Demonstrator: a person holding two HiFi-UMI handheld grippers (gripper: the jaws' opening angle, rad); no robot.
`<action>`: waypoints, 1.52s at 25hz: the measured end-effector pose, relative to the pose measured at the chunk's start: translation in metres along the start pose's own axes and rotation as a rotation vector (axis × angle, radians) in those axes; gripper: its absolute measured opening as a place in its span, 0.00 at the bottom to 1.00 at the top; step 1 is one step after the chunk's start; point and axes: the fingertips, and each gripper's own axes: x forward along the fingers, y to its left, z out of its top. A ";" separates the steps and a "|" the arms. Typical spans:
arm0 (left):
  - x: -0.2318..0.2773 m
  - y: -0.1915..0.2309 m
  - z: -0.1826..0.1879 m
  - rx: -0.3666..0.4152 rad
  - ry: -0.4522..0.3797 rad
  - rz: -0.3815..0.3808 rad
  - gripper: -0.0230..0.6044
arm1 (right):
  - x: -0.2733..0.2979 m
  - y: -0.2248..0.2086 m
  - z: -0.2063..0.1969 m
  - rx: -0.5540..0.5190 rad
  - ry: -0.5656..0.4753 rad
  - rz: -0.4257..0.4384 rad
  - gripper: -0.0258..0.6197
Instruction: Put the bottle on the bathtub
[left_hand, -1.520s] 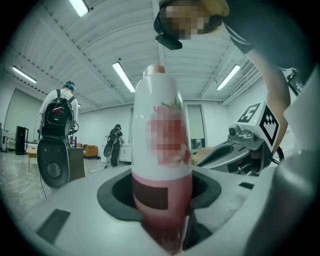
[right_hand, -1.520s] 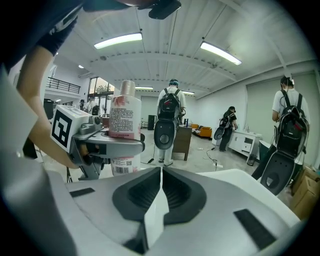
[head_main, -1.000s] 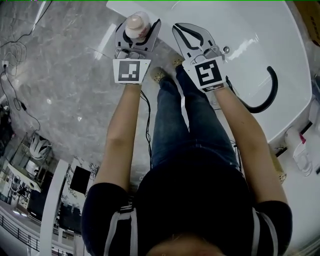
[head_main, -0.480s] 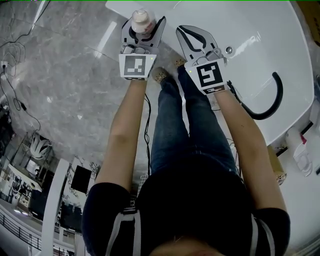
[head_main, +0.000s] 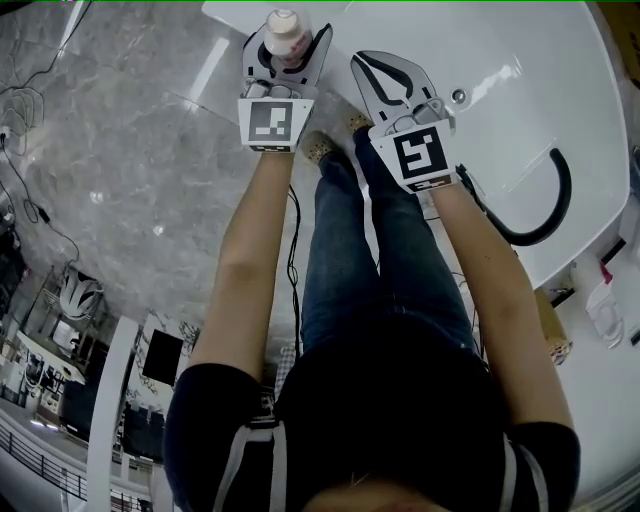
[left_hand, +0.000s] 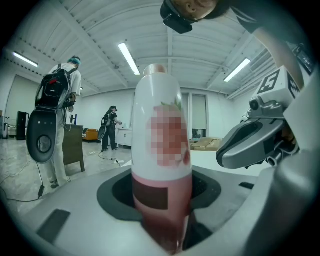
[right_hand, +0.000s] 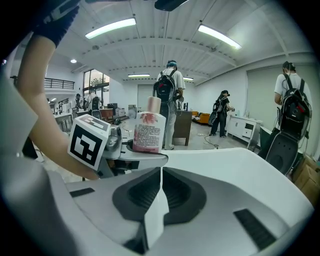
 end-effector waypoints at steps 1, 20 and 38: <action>0.002 0.000 -0.001 0.000 -0.002 0.001 0.41 | 0.001 0.001 -0.001 -0.007 0.002 0.006 0.08; 0.009 -0.020 -0.031 0.067 0.033 -0.091 0.41 | 0.004 0.015 -0.014 -0.007 0.026 0.041 0.08; -0.099 -0.029 -0.017 -0.046 0.222 -0.026 0.43 | -0.043 0.030 0.033 -0.015 -0.016 0.048 0.08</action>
